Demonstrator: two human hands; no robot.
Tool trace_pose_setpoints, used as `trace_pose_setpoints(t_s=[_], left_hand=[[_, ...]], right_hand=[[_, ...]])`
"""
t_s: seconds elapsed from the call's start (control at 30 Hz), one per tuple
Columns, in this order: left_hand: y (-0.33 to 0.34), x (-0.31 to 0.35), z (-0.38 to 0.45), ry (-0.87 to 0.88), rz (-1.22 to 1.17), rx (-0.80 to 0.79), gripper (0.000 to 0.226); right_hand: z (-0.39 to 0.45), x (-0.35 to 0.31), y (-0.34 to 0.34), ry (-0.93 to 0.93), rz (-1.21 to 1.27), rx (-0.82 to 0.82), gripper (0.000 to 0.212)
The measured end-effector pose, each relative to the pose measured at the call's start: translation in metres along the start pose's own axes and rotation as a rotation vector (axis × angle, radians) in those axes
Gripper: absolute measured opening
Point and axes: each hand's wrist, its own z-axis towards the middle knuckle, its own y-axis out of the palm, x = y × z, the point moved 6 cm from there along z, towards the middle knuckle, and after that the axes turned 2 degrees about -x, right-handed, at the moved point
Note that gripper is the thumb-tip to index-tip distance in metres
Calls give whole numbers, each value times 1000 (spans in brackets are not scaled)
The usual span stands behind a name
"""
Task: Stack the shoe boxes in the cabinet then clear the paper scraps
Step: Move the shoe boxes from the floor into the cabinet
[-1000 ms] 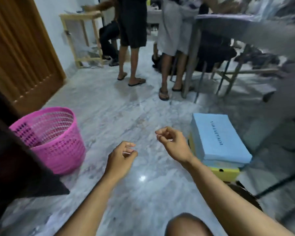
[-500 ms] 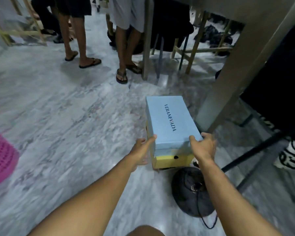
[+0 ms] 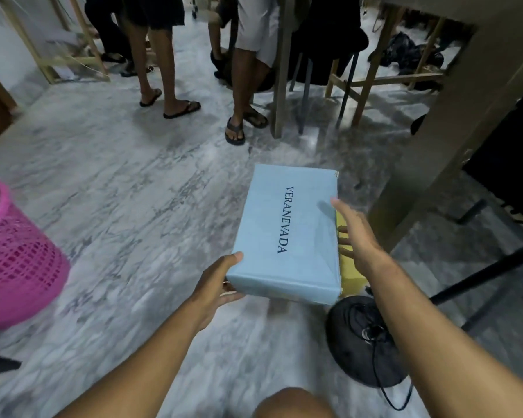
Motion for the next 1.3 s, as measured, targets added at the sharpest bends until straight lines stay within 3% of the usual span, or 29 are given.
trace_pose_setpoints(t_s=[0.1, 0.23, 0.3, 0.43, 0.53, 0.7, 0.87, 0.93, 1.07, 1.2, 1.3], left_hand=[[-47, 2, -32, 33, -6, -9, 61], [-113, 7, -80, 86, -48, 21, 76], [-142, 16, -106, 149, -88, 56, 83], [-210, 34, -160, 293, -200, 191, 94], [-261, 35, -210, 329, -242, 280, 102], [-340, 17, -322, 473, -290, 561, 83], [-408, -1, -422, 534, -397, 723, 77], [-431, 6, -457, 590, -419, 809, 70], [-473, 38, -511, 676, -386, 1022, 76], [-507, 75, -545, 686, -358, 1221, 68], [-531, 89, -551, 619, -373, 1251, 87]], right_hand=[[-6, -20, 52, -2, 42, -168, 79], [-42, -38, 125, -134, 28, -259, 38], [-68, -44, 164, -177, 24, -325, 30], [-137, -55, 247, -210, -22, -580, 59], [-200, -63, 308, -279, -66, -770, 41], [-303, -59, 397, -375, -129, -1022, 54], [-403, -41, 464, -421, -190, -1277, 35], [-423, -27, 483, -361, -175, -1384, 54], [-450, 0, 504, -149, -62, -1534, 84], [-477, 12, 529, 18, 57, -1510, 105], [-504, -9, 555, 34, 166, -1373, 61]])
